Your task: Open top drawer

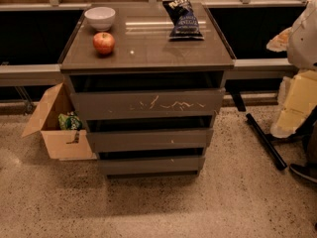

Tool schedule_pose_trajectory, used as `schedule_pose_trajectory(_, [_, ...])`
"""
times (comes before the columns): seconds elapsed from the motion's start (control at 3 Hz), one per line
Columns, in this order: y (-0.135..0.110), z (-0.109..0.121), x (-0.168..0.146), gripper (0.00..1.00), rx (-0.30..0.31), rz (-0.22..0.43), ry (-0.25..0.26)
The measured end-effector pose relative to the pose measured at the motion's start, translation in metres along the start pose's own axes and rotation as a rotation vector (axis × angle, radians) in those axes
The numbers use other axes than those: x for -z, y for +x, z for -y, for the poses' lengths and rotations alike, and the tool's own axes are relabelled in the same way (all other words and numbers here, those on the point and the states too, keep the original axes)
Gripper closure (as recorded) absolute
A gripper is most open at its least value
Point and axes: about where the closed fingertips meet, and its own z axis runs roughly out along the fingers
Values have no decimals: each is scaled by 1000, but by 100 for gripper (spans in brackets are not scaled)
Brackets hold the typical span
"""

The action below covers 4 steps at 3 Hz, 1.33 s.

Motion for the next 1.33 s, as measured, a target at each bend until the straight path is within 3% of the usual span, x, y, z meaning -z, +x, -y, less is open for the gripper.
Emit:
schedule_pose_trajectory(0.33, [0,0,0,0,0,0,0])
schedule_pose_trajectory(0.67, [-13,-7,-28,0,58,43,-27])
schedule_pose_trajectory(1.33, [-58,-30,-144,0,201,272,-155])
